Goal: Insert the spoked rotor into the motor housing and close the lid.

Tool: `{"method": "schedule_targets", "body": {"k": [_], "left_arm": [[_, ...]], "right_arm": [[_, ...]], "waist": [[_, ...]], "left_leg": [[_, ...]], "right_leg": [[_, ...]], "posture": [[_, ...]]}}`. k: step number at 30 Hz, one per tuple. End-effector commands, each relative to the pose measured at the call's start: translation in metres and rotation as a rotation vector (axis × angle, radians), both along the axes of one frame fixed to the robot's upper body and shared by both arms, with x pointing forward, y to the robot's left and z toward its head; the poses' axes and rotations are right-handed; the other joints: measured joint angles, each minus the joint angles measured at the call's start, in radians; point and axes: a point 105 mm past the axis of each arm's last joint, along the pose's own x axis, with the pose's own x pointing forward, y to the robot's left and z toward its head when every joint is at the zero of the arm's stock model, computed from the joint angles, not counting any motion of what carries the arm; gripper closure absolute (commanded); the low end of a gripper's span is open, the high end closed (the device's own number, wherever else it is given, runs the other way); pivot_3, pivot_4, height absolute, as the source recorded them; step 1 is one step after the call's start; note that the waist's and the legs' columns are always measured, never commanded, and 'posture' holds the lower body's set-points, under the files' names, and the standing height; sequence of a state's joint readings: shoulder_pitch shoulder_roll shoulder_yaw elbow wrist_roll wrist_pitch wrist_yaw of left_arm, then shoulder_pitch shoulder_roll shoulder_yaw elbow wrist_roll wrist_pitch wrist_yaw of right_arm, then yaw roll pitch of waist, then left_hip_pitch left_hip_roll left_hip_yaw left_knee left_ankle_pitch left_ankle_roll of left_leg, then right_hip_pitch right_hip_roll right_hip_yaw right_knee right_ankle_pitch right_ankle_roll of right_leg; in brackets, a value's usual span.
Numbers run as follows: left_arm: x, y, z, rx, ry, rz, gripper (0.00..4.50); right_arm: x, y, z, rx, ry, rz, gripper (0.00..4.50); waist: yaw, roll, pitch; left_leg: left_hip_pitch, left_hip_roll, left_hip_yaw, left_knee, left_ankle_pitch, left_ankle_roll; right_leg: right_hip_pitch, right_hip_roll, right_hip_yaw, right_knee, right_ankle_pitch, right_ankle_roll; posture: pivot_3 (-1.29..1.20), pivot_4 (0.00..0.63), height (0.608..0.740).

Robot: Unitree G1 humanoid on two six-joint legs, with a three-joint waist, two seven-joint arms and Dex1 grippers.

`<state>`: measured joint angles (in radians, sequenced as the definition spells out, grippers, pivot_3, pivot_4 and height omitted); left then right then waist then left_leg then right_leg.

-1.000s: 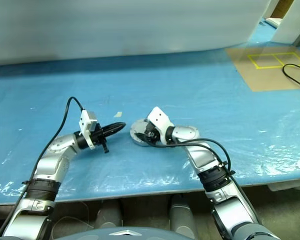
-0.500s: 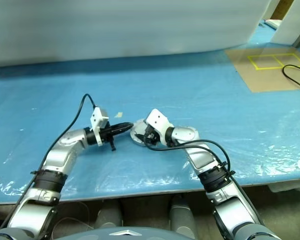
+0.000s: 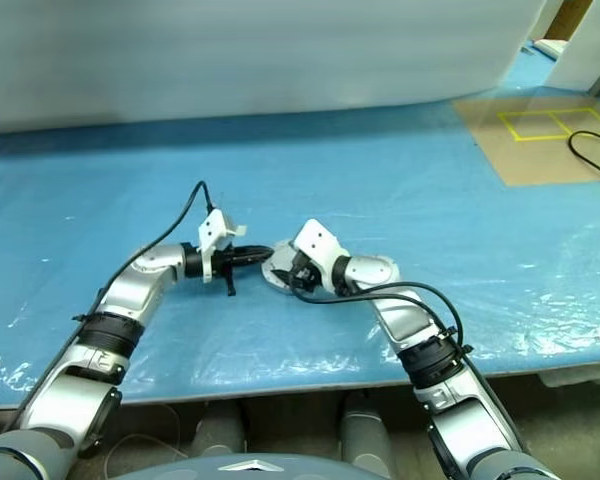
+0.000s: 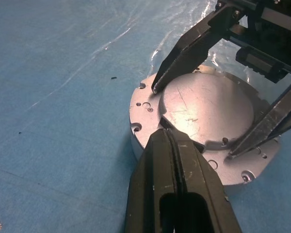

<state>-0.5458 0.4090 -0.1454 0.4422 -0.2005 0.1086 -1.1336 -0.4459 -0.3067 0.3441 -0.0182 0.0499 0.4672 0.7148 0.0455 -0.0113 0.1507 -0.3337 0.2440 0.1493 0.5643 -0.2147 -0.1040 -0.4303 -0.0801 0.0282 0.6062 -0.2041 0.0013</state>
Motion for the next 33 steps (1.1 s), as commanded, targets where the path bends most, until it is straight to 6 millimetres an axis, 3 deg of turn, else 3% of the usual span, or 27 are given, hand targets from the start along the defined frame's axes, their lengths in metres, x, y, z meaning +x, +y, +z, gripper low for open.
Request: {"method": "schedule_targets", "body": {"k": [1,4,5,8,14,23,28,33], "left_arm": [[-0.012,-0.006,-0.017,0.066,0.055,-0.080,4.50],[-0.011,-0.006,-0.017,0.070,0.051,-0.079,4.50],[-0.011,-0.006,-0.017,0.071,0.049,-0.079,4.50],[-0.009,-0.005,-0.017,0.079,0.033,-0.072,4.50],[-0.009,-0.006,-0.017,0.076,0.028,-0.073,4.50],[-0.008,-0.006,-0.017,0.078,0.020,-0.073,4.50],[-0.008,-0.006,-0.017,0.076,0.015,-0.073,4.50],[-0.007,-0.007,-0.015,0.070,0.002,-0.071,4.50]], "right_arm": [[0.003,-0.015,-0.023,-0.042,0.092,-0.073,1.53],[0.006,-0.018,-0.020,-0.024,0.094,-0.083,1.53],[0.007,-0.018,-0.019,-0.021,0.097,-0.085,0.80],[0.009,-0.019,-0.019,-0.013,0.094,-0.091,0.04],[0.006,-0.012,0.003,0.169,0.150,-0.069,0.04],[0.001,-0.031,0.029,0.378,0.275,-0.034,0.04],[-0.002,-0.038,0.025,0.342,0.277,-0.024,0.04],[-0.013,-0.041,0.006,0.346,0.478,-0.043,0.04]], "waist": [[0.001,0.000,0.000],[0.003,0.000,0.000],[0.004,0.000,0.000],[0.007,0.000,0.000],[0.009,0.000,0.000],[0.022,0.001,0.000],[0.023,0.001,0.000],[0.023,0.001,0.000]], "left_leg": [[0.000,0.000,0.000,0.000,0.000,0.000],[0.000,0.000,0.000,0.000,0.000,0.000],[0.000,0.000,0.000,0.000,0.000,0.000],[0.000,-0.001,0.000,0.000,0.000,0.000],[-0.001,-0.001,0.000,-0.001,0.000,0.000],[-0.007,-0.001,0.000,-0.005,0.000,0.000],[-0.009,-0.001,0.000,-0.005,0.000,0.000],[-0.009,-0.001,0.000,-0.004,0.000,0.000]], "right_leg": [[0.000,0.000,0.000,0.000,0.000,0.000],[0.000,0.000,0.000,0.000,0.000,0.000],[0.000,-0.001,0.000,0.000,0.000,0.000],[0.000,-0.001,0.000,0.000,0.000,0.000],[0.000,-0.001,0.000,-0.001,0.000,0.000],[-0.005,0.000,-0.001,-0.003,-0.001,0.001],[-0.007,0.000,-0.001,-0.003,-0.001,0.002],[-0.007,0.000,-0.001,-0.003,-0.001,0.002]], "posture": [[0.00,0.150,0.740],[0.00,0.150,0.740],[0.00,0.150,0.740],[0.00,0.150,0.740],[0.00,0.150,0.740],[0.00,0.150,0.740],[0.00,0.150,0.740],[0.00,0.150,0.740]]}}
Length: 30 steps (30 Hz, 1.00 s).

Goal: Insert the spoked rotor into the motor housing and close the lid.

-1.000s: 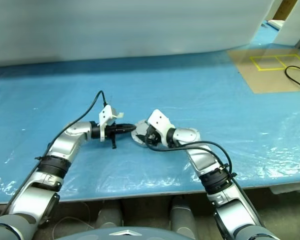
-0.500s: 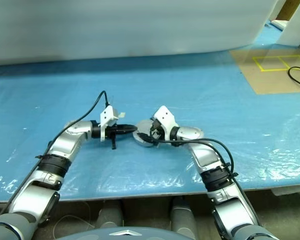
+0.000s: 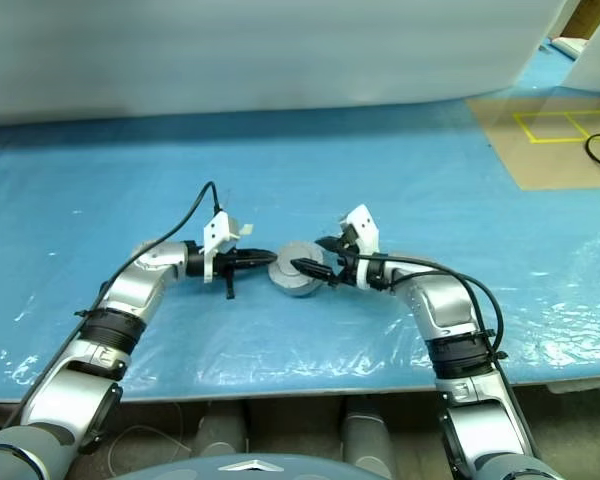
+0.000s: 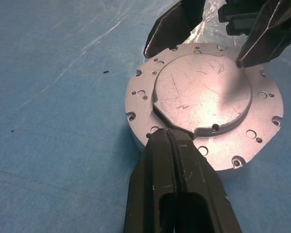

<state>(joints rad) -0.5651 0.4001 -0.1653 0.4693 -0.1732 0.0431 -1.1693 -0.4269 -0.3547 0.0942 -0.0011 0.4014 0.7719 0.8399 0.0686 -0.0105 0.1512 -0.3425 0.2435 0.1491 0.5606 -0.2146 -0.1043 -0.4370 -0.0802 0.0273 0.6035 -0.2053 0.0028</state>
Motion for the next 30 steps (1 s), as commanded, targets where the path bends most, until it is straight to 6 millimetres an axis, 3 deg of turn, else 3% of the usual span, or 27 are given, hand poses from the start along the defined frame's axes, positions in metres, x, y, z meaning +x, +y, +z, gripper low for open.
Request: {"method": "schedule_targets", "body": {"k": [1,6,12,15,20,22,30], "left_arm": [[-0.004,0.000,-0.016,0.046,0.037,-0.004,4.50],[-0.005,-0.001,-0.015,0.043,0.035,-0.010,4.50],[-0.004,0.000,-0.015,0.042,0.028,-0.002,4.50],[-0.002,0.001,-0.015,0.044,0.022,0.003,4.50],[-0.001,0.001,-0.014,0.040,0.018,0.009,4.50],[-0.001,0.001,-0.014,0.039,0.016,0.010,4.50],[0.000,0.001,-0.013,0.031,0.012,0.016,4.50]], "right_arm": [[-0.011,0.001,-0.003,0.063,0.148,0.019,0.04],[-0.003,-0.006,-0.012,0.138,0.350,-0.102,0.04],[0.001,-0.003,-0.009,0.259,0.514,-0.156,0.04],[0.000,-0.001,-0.007,0.289,0.539,-0.146,0.61],[0.003,-0.002,-0.002,0.328,0.575,-0.149,2.24],[0.004,-0.003,-0.002,0.329,0.583,-0.154,2.66],[0.002,-0.002,-0.001,0.368,0.638,-0.144,2.83]], "waist": [[0.000,0.000,0.000],[0.000,0.000,0.000],[0.001,0.000,0.000],[0.001,0.000,0.000],[0.002,0.001,0.000],[0.002,0.001,0.000],[0.003,0.001,0.000]], "left_leg": [[0.000,0.000,0.000,0.000,0.000,0.000],[0.000,0.000,0.000,0.000,0.000,0.000],[0.001,0.000,0.000,0.001,0.000,0.000],[0.001,0.000,0.000,0.001,0.000,0.000],[0.000,0.000,0.000,0.001,0.000,0.000],[0.001,0.000,0.000,0.000,0.000,0.000],[0.001,0.000,0.000,0.001,0.000,0.000]], "right_leg": [[0.000,0.000,0.000,0.000,0.000,0.000],[0.000,0.000,0.000,0.000,0.000,0.000],[0.000,0.000,0.000,0.001,0.000,0.000],[0.000,0.000,0.000,0.001,0.000,0.000],[0.000,0.000,0.000,0.001,0.000,0.000],[0.000,0.000,0.000,0.001,0.000,0.000],[0.000,-0.001,0.000,0.001,0.000,0.000]], "posture": [[0.00,0.150,0.740],[0.00,0.150,0.740],[0.00,0.150,0.740],[0.00,0.150,0.740],[0.00,0.150,0.740],[0.00,0.150,0.740],[0.00,0.150,0.740]]}}
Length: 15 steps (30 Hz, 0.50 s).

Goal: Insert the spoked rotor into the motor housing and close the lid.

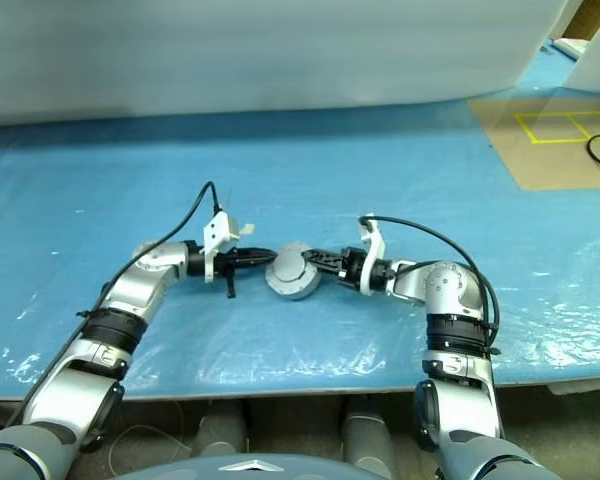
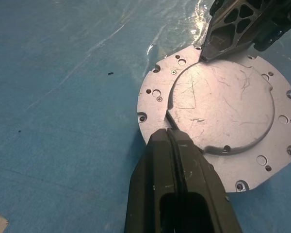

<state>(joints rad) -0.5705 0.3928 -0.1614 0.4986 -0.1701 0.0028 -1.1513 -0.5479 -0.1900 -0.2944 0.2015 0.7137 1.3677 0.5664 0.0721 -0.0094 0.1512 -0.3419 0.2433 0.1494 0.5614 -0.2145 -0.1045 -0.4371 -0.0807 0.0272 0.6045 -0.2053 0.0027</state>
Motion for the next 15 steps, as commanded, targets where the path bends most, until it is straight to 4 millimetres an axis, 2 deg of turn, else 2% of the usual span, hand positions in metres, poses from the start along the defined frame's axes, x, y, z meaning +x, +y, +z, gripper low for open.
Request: {"method": "schedule_targets", "body": {"k": [1,9,15], "left_arm": [[-0.003,0.001,-0.013,0.035,0.036,0.003,4.50],[-0.003,0.000,-0.013,0.035,0.031,0.005,4.50],[-0.003,0.000,-0.012,0.031,0.024,0.008,4.50]], "right_arm": [[-0.004,0.006,0.005,0.032,0.015,0.037,2.83],[-0.012,0.010,0.011,0.107,0.048,0.083,2.83],[-0.022,0.010,0.007,0.078,0.062,0.135,2.83]], "waist": [[0.000,0.000,0.000],[0.000,0.000,0.000],[-0.001,0.000,0.000]], "left_leg": [[0.000,0.000,0.000,0.000,0.000,0.000],[0.000,0.000,0.000,0.000,0.000,0.000],[-0.001,0.000,0.000,-0.001,0.000,0.000]], "right_leg": [[0.000,0.000,0.000,0.000,0.000,0.000],[0.000,0.000,0.000,0.000,0.000,0.000],[-0.001,0.000,-0.001,0.000,0.000,0.000]], "posture": [[0.00,0.150,0.740],[0.00,0.150,0.740],[0.00,0.150,0.740]]}}
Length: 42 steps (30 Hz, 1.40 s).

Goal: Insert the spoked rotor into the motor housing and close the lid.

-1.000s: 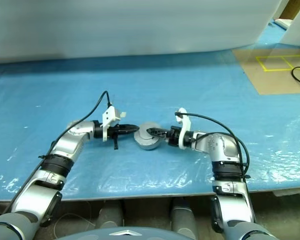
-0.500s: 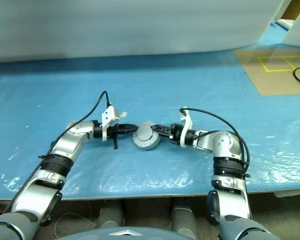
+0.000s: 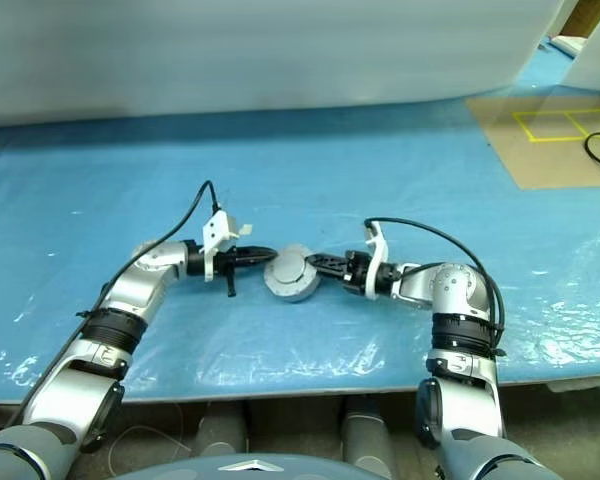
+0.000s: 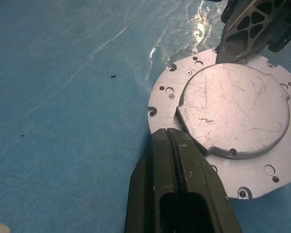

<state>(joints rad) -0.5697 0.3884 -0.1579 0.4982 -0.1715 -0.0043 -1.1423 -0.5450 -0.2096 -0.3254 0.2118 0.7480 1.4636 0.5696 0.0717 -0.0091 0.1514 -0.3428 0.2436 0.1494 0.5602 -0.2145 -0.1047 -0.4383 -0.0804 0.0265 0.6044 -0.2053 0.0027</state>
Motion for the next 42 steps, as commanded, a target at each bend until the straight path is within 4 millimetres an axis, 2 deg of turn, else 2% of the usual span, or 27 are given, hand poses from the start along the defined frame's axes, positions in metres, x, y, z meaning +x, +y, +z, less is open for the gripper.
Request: {"method": "schedule_targets", "body": {"k": [1,4,7,8,15,21,27,33,36,42], "left_arm": [[-0.004,0.000,-0.014,0.039,0.034,0.001,4.50],[-0.004,0.000,-0.015,0.043,0.032,0.002,4.50],[-0.005,0.000,-0.015,0.040,0.031,0.004,4.50],[-0.005,0.000,-0.015,0.039,0.030,0.006,4.50],[-0.003,0.001,-0.013,0.028,0.023,0.022,4.50],[-0.006,0.001,0.001,-0.108,0.112,0.029,4.50],[-0.004,0.024,0.022,-0.282,0.173,0.122,4.50],[-0.016,0.051,0.022,-0.410,0.280,0.212,4.50],[-0.023,0.057,0.021,-0.490,0.331,0.254,3.92],[-0.032,0.051,0.031,-0.746,0.473,0.285,1.86]], "right_arm": [[-0.014,0.015,0.009,0.051,-0.012,0.109,2.83],[-0.015,0.014,0.004,0.043,-0.004,0.109,2.83],[-0.020,0.014,0.005,0.047,-0.001,0.133,3.30],[-0.023,0.014,0.004,0.045,0.002,0.145,3.34],[-0.027,0.012,0.002,0.030,0.009,0.162,3.35],[-0.020,0.010,0.002,0.065,0.014,0.119,3.35],[-0.008,0.007,0.022,0.245,0.008,0.047,3.35],[0.008,-0.002,0.036,0.381,-0.002,-0.050,3.35],[0.011,-0.001,0.037,0.394,-0.003,-0.070,3.35],[0.013,0.004,0.039,0.419,-0.004,-0.080,3.35]], "waist": [[0.000,0.000,0.000],[-0.001,0.000,0.000],[-0.001,0.000,0.000],[-0.001,0.000,0.000],[-0.004,0.000,0.001],[0.001,0.000,0.001],[0.000,0.002,0.003],[0.000,0.003,0.004],[0.001,0.003,0.004],[0.001,0.003,0.004]], "left_leg": [[0.000,0.000,0.000,0.000,0.000,0.000],[0.000,0.000,0.000,0.000,0.000,0.000],[0.001,0.000,0.000,0.000,0.000,0.000],[0.001,0.000,0.000,0.000,0.000,0.000],[0.000,0.001,0.001,0.000,0.000,0.000],[-0.004,0.001,0.001,0.000,0.000,0.000],[-0.004,0.001,0.001,0.001,0.000,0.000],[-0.006,0.001,0.001,0.000,0.000,0.000],[-0.007,0.001,0.001,0.000,0.000,0.000],[-0.008,0.002,0.000,0.001,0.000,0.000]], "right_leg": [[0.000,0.000,0.000,0.000,0.000,0.000],[0.000,0.000,0.000,0.000,0.000,0.000],[0.000,0.000,0.000,0.000,0.000,0.000],[0.000,0.000,0.000,0.000,0.000,0.000],[-0.001,0.001,0.000,0.000,0.000,0.000],[-0.004,0.001,0.000,0.000,0.000,0.000],[-0.004,0.001,0.000,0.000,0.000,0.000],[-0.006,0.001,-0.001,0.001,0.000,0.000],[-0.007,0.001,-0.001,0.001,0.000,0.000],[-0.007,0.001,-0.002,0.001,0.000,0.000]], "posture": [[0.00,0.150,0.740],[0.00,0.150,0.740],[0.00,0.150,0.740],[0.00,0.150,0.740],[0.00,0.150,0.740],[0.00,0.150,0.740],[0.00,0.150,0.740],[0.00,0.150,0.740],[0.00,0.150,0.740],[0.00,0.150,0.740]]}}
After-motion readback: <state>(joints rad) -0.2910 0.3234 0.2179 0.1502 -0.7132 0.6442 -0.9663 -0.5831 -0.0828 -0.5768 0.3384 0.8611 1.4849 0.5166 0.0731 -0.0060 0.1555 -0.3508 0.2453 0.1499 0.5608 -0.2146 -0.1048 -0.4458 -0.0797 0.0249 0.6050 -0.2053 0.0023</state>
